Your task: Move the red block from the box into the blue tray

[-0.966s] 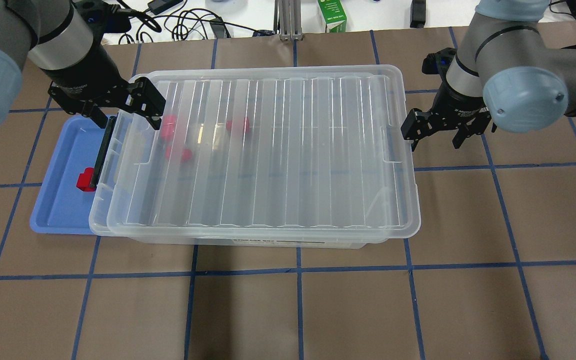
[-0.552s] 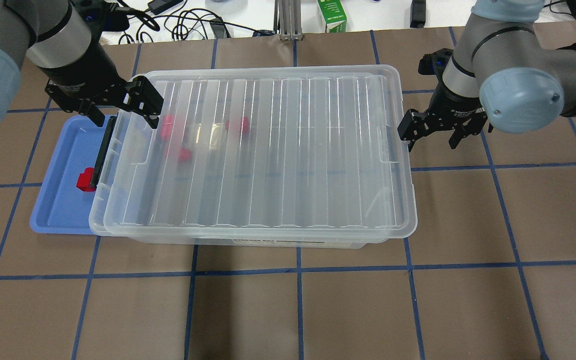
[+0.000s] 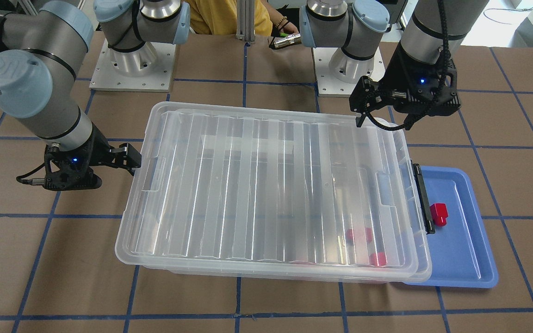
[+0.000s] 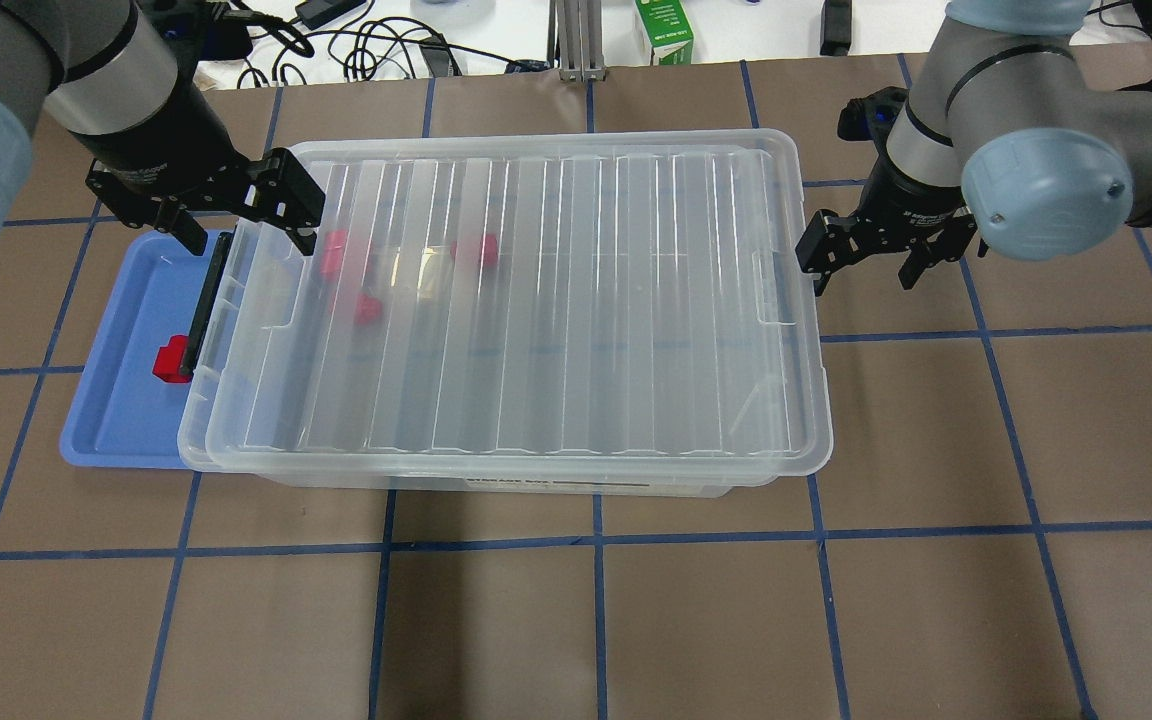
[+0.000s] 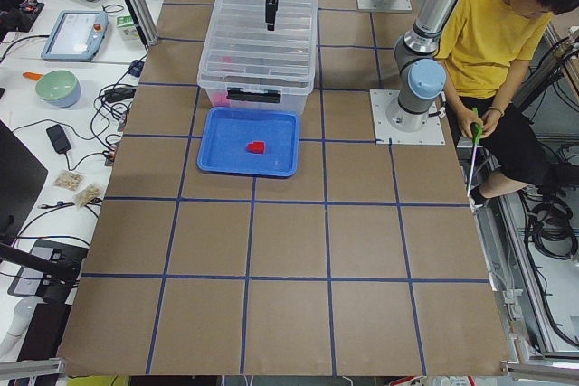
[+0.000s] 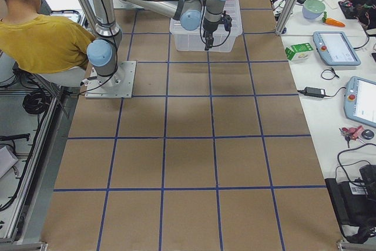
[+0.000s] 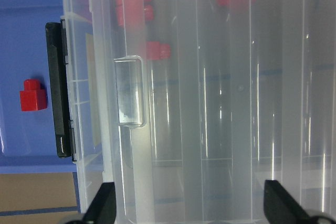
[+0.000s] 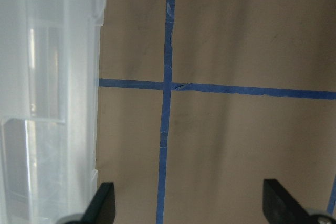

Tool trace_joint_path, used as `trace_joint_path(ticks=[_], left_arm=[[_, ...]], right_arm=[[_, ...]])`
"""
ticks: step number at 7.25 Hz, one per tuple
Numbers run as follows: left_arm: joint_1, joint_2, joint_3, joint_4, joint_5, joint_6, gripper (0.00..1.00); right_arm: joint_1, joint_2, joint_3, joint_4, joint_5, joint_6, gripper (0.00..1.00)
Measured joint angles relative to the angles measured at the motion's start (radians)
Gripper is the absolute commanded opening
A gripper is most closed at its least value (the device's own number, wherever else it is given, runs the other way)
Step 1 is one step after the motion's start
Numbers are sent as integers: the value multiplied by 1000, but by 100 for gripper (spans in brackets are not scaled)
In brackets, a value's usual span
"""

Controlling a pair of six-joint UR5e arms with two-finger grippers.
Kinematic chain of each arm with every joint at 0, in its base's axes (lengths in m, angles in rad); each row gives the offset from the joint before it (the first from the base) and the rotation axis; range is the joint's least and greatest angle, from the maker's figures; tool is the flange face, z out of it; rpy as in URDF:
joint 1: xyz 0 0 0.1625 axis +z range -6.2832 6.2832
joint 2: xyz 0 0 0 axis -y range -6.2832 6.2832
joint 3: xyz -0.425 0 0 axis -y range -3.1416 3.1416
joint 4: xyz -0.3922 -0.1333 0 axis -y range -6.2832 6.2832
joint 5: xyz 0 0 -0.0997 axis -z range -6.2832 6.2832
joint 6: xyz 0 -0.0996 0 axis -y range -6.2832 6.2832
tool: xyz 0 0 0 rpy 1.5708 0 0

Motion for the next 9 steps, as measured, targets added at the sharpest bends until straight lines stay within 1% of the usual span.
trace_joint_path(ticks=[2,3,4,6,7,9], left_arm=[[1,5,5,-11,4,-11,100],[3,7,15,-25,7,-11,100],[4,1,34,-49,8,-10,100],[5,-14,60,-93,4,-12,100],[5,-13,58,-96,3,-12,100],[4,-11,51,-94,8,-11,100]], right_arm=[[0,-31,-80,95,-7,1,100],[5,-50,-103,121,-9,3,100],[24,-69,-113,131,-12,14,100],[72,-92,-111,167,-21,121,100],[76,-104,-112,194,-24,158,100],[71,-133,-111,189,-24,186,100]])
